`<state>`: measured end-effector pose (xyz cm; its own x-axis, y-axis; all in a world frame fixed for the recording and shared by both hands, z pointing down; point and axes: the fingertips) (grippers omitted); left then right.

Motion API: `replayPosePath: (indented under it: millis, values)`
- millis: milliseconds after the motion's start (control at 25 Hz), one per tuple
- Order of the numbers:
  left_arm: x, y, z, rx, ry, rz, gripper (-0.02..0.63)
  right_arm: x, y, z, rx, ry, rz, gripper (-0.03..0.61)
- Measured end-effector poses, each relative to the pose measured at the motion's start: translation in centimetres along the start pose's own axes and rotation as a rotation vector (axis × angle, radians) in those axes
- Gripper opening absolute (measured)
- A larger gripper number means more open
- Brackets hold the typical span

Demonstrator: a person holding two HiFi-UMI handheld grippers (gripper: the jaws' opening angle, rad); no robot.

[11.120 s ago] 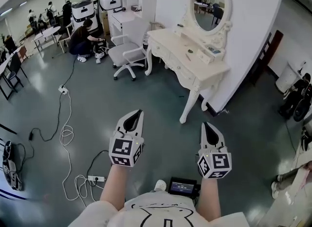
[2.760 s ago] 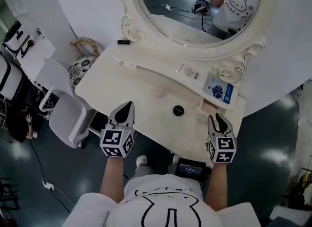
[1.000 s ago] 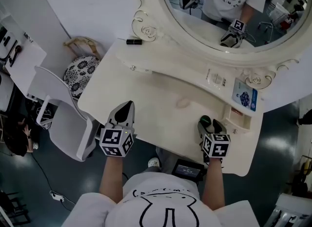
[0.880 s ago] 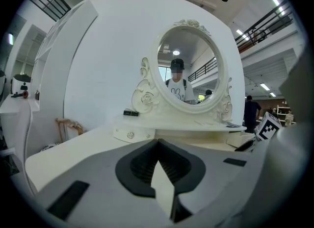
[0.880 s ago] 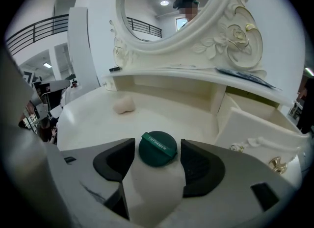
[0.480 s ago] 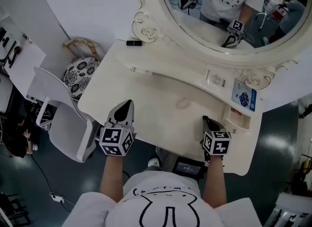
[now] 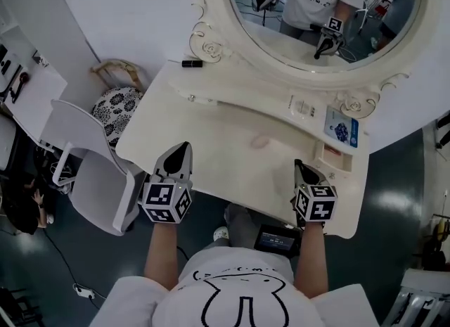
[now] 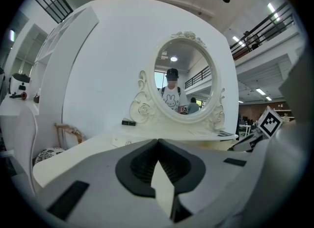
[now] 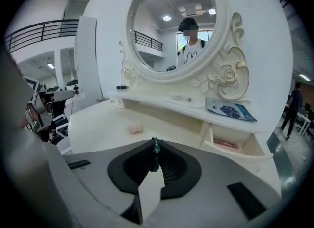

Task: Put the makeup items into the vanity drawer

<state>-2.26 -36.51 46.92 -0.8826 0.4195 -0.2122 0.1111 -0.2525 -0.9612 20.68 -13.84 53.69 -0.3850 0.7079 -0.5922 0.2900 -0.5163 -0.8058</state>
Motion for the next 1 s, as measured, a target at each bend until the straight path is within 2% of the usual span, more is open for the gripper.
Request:
replayPosePath:
  millis: [280,520,1000]
  values:
    - [0.6,0.6,-2.9,-0.005,-0.056,-0.015,0.031,3.9,1.4,-0.5,0.032,-0.022,-0.076,0.037]
    - [0.4,0.9,-4.9,0.005,-0.067,-0.03,0.031,5.6,1.9,-2.1,0.039,-0.035,-0.103,0.037]
    - [-2.5,2.1,-10.7,-0.005,-0.043,-0.041,0.031,6.4,2.3,-10.0,-0.003,-0.035,-0.134,0.046]
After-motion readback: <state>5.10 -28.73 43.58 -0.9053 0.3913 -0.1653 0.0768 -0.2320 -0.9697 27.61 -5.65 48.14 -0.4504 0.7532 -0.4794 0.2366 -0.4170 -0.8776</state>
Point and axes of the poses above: the fingertips, and each gripper's own axes: x backward along the fingers, z to its left, y out of its top, and after that the axes turned 3 degrees about -y, right-handed
